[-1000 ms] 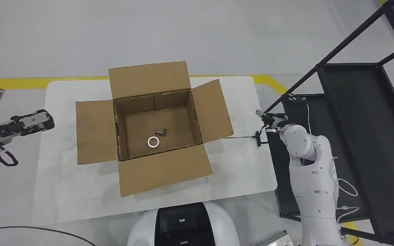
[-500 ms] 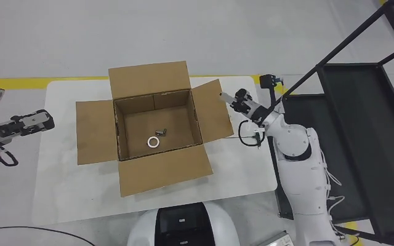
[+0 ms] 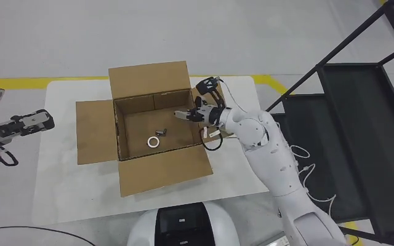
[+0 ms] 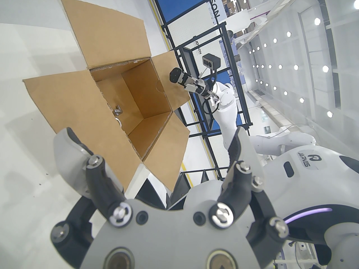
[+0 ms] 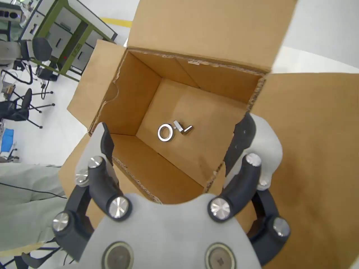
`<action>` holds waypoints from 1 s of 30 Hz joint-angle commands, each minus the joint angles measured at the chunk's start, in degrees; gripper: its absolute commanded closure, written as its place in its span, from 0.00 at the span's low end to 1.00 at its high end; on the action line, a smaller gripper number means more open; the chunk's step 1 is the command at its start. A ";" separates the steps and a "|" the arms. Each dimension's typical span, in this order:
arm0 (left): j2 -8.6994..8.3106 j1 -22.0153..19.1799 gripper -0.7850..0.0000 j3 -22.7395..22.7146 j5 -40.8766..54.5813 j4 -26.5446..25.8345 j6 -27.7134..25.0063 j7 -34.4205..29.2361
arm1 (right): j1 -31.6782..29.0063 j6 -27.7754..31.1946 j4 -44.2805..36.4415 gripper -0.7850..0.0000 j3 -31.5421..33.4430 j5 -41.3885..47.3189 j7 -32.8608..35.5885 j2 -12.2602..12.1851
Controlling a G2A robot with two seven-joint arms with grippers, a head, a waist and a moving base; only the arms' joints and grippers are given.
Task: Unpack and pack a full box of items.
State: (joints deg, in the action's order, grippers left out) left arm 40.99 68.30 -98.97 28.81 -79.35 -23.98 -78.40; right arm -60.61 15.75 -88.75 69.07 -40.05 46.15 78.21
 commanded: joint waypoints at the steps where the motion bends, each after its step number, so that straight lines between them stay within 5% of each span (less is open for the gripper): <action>1: 0.00 0.00 0.00 0.00 0.00 0.00 0.00 0.00 | 1.70 1.37 1.19 0.00 -2.86 -3.04 1.27 0.14; 16: 0.00 0.00 0.00 0.00 0.00 0.00 0.00 0.00 | 13.00 -5.02 15.50 0.00 -18.89 -13.90 3.98 3.38; 30: 0.00 0.00 0.00 0.00 0.00 0.00 0.00 0.00 | 13.40 -5.80 16.18 0.00 -19.33 -13.41 3.92 3.64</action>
State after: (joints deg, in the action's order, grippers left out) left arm 40.99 68.30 -98.97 28.81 -79.35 -23.98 -78.40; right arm -47.21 9.95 -72.58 49.75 -53.46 50.08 81.85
